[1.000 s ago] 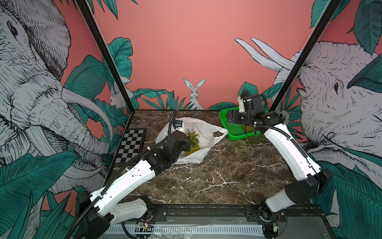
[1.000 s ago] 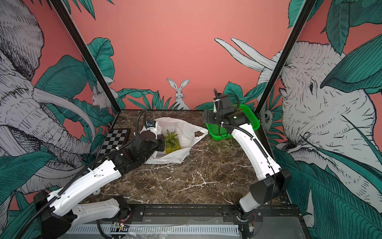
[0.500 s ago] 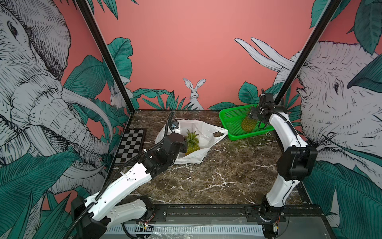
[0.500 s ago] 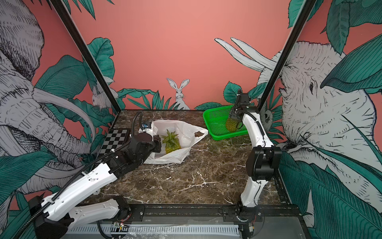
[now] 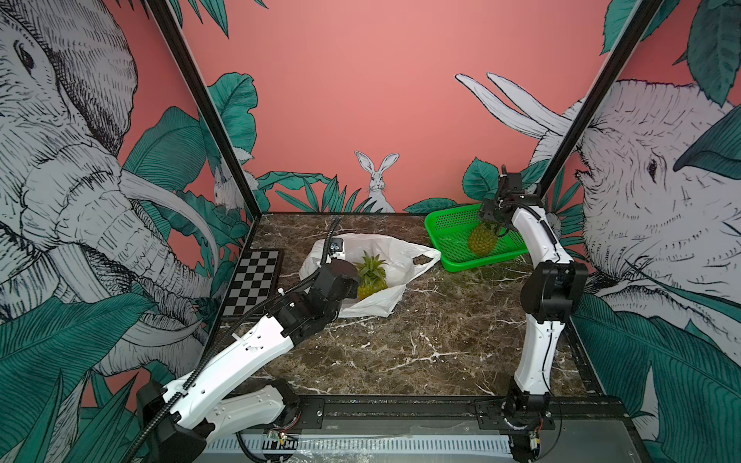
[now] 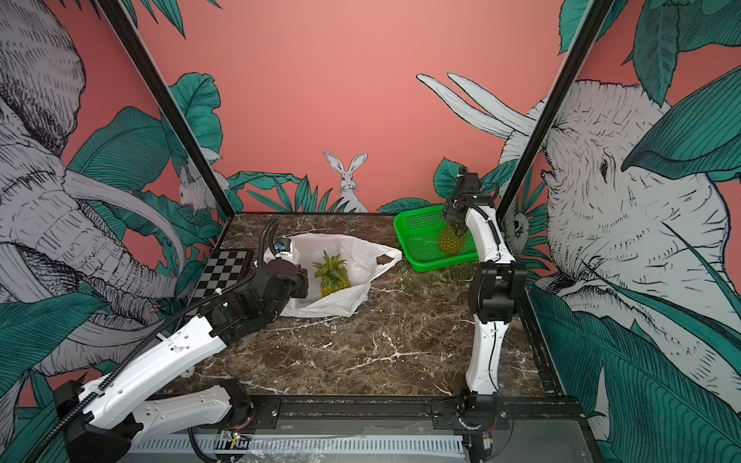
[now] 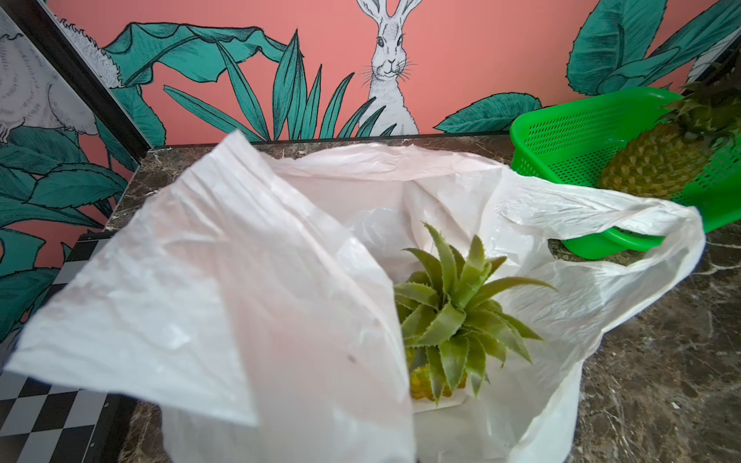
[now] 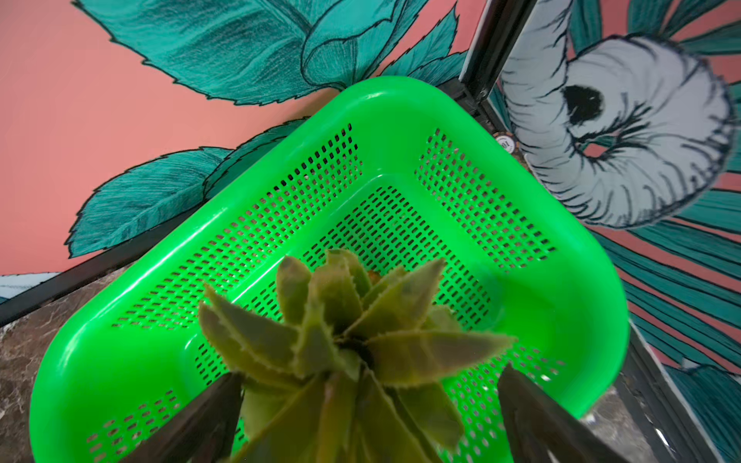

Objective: Place the pineapple into a plastic bag & tie a knot
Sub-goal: Pick up the pineapple from the basket.

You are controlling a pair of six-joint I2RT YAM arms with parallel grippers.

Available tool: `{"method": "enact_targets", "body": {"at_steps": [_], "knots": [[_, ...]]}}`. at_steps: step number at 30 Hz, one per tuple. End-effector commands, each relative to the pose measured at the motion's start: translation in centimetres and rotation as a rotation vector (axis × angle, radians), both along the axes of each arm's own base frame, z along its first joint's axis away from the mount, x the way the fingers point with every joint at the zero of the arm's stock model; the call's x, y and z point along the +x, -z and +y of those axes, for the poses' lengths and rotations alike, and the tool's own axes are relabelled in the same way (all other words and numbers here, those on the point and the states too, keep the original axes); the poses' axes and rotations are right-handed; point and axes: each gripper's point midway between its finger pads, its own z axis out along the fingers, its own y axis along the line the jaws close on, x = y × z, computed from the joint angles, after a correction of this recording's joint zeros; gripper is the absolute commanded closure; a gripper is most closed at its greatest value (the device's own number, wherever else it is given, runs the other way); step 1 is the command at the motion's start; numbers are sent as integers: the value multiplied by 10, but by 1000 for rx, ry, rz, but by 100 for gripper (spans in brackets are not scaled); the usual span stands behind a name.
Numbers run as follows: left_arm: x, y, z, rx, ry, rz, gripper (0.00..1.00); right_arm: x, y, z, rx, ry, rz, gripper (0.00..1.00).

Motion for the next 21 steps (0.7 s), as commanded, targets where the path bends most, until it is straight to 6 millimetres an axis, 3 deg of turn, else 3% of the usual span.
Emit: {"method": "enact_targets", "body": {"at_steps": [1, 5, 12, 17, 21], "knots": [[-2, -17, 14, -24, -57, -31, 100, -1, 11, 2, 23, -12, 39, 4], [0, -16, 12, -20, -62, -27, 100, -3, 21, 8, 48, -31, 52, 18], [3, -16, 8, -27, -62, -31, 100, -8, 14, 12, 56, -64, 42, 97], [4, -16, 8, -27, -61, -36, 100, -11, -11, 11, 47, -79, 2, 100], [3, -18, 8, -30, -56, -41, 100, -16, -59, 13, 43, -96, -103, 100]]}}
